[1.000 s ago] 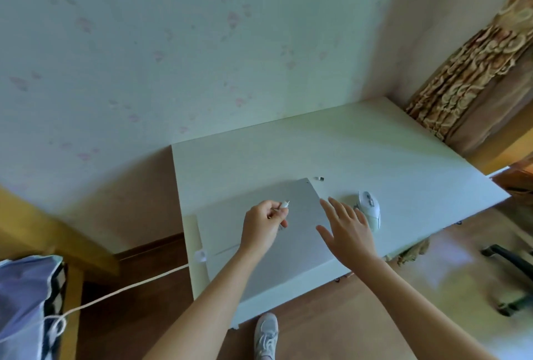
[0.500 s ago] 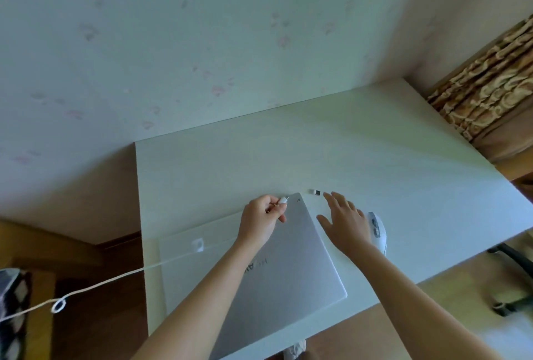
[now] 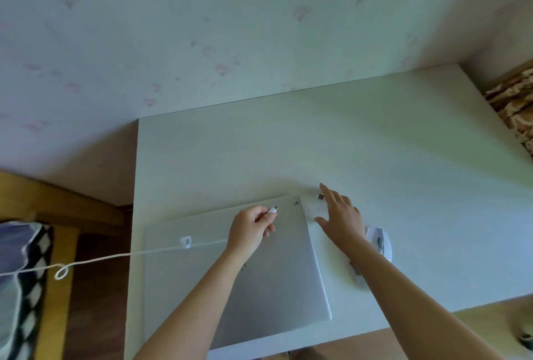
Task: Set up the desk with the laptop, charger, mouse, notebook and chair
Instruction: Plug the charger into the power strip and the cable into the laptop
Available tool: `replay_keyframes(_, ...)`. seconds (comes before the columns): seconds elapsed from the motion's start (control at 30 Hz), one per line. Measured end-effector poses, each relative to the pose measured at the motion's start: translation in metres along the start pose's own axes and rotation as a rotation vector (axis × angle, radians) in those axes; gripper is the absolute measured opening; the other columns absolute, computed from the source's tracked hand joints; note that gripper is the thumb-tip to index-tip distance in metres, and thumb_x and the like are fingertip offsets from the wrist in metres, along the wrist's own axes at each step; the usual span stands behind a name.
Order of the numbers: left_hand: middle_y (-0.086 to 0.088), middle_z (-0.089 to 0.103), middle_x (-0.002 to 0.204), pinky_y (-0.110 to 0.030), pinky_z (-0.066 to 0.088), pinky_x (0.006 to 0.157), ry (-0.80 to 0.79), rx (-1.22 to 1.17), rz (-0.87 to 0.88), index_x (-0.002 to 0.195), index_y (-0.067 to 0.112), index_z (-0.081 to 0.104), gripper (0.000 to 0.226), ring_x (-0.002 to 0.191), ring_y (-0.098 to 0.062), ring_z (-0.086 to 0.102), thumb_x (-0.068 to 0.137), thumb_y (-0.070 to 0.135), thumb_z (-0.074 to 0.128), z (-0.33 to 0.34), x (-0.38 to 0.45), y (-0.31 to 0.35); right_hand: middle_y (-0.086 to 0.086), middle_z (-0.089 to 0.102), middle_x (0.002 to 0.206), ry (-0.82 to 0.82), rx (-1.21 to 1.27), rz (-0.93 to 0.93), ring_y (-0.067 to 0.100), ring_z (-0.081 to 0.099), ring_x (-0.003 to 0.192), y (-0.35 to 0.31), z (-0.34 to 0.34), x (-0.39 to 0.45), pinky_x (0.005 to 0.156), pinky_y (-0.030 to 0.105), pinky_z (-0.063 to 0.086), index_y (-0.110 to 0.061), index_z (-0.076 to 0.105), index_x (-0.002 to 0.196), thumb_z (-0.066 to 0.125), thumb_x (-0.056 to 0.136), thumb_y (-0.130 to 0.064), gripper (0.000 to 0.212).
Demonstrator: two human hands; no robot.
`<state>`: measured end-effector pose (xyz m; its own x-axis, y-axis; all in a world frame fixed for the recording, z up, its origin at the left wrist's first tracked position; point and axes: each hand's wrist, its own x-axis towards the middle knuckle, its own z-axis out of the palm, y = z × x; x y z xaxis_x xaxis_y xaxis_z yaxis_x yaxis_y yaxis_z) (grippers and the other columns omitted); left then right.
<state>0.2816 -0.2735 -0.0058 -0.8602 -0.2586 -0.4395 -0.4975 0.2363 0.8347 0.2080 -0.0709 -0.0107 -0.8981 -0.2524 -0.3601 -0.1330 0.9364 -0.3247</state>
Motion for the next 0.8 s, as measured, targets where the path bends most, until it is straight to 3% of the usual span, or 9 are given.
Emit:
replay_keyframes(0.13,0.007,0.062,0.053,-0.029,0.041,0.055,0.089,0.054,-0.006,0.080,0.016,0.071,0.016,0.042,-0.009,0.047,0.092,0.021,0.061,-0.021,-0.002,-0.010,-0.003,0.042,0.144,0.024,-0.019,-0.050,0.025,0.041,0.127,-0.002,0.005,0.004,0.100,0.038,0.039,-0.022,0.018,0.150,0.061,0.087,-0.028,0.076)
replay_keyframes(0.23,0.009,0.061,0.053,-0.027,0.040,0.055,0.200,0.083,-0.042,0.081,0.022,0.074,0.018,0.044,-0.005,0.047,0.093,0.023,0.061,-0.060,-0.016,-0.033,-0.001,0.037,0.149,0.080,-0.071,-0.131,0.024,0.033,0.135,-0.018,0.009,0.007,0.110,0.041,0.028,-0.020,0.022,0.149,0.055,0.088,-0.017,0.070)
replay_keyframes(0.3,0.008,0.064,0.063,-0.025,0.041,0.060,0.268,0.165,-0.037,0.087,0.021,0.076,0.017,0.056,-0.004,0.054,0.094,0.024,0.060,-0.095,-0.028,-0.051,0.000,0.034,0.151,0.108,-0.115,-0.195,0.024,0.026,0.139,-0.038,0.014,0.010,0.114,0.044,0.021,-0.020,0.025,0.148,0.048,0.086,-0.005,0.068)
replay_keyframes(0.37,0.004,0.068,0.085,-0.022,0.043,0.070,0.314,0.295,-0.024,0.101,0.016,0.076,0.017,0.079,-0.009,0.061,0.093,0.019,0.061,-0.130,-0.040,-0.069,0.001,0.034,0.151,0.122,-0.133,-0.264,0.024,0.023,0.141,-0.064,0.020,0.013,0.116,0.049,0.014,-0.021,0.029,0.146,0.043,0.083,0.001,0.068)
replay_keyframes(0.43,-0.004,0.064,0.099,-0.029,0.045,0.077,0.364,0.378,-0.030,0.108,0.011,0.073,0.020,0.091,-0.018,0.060,0.092,0.014,0.061,-0.161,-0.050,-0.085,0.000,0.036,0.150,0.082,-0.142,-0.362,0.023,0.023,0.142,-0.095,0.029,0.015,0.116,0.051,0.011,-0.024,0.029,0.146,0.043,0.087,-0.005,0.064)
replay_keyframes(0.57,-0.005,0.062,0.099,-0.030,0.047,0.073,0.465,0.398,-0.068,0.111,0.009,0.072,0.022,0.089,-0.019,0.059,0.092,0.014,0.061,-0.201,-0.063,-0.107,-0.002,0.042,0.145,-0.090,-0.133,-0.522,0.022,0.028,0.140,-0.158,0.055,0.013,0.116,0.053,0.010,-0.029,0.021,0.148,0.040,0.097,-0.036,0.055)
replay_keyframes(0.7,-0.005,0.075,0.098,-0.031,0.051,0.073,0.372,0.271,-0.114,0.108,0.009,0.073,0.021,0.083,-0.014,0.068,0.092,0.015,0.061,-0.205,-0.066,-0.117,0.002,0.046,0.140,-0.213,-0.130,-0.547,0.025,0.041,0.129,-0.208,0.078,0.011,0.111,0.053,0.021,-0.030,0.021,0.146,0.039,0.094,-0.052,0.059)
replay_keyframes(0.8,-0.007,0.077,0.087,-0.040,0.054,0.069,0.442,0.177,-0.131,0.101,0.008,0.076,0.019,0.079,-0.019,0.070,0.091,0.018,0.063,-0.198,-0.062,-0.119,0.006,0.047,0.137,-0.229,-0.140,-0.473,0.028,0.040,0.127,-0.231,0.090,0.013,0.105,0.048,0.028,-0.028,0.029,0.143,0.038,0.092,-0.058,0.060)
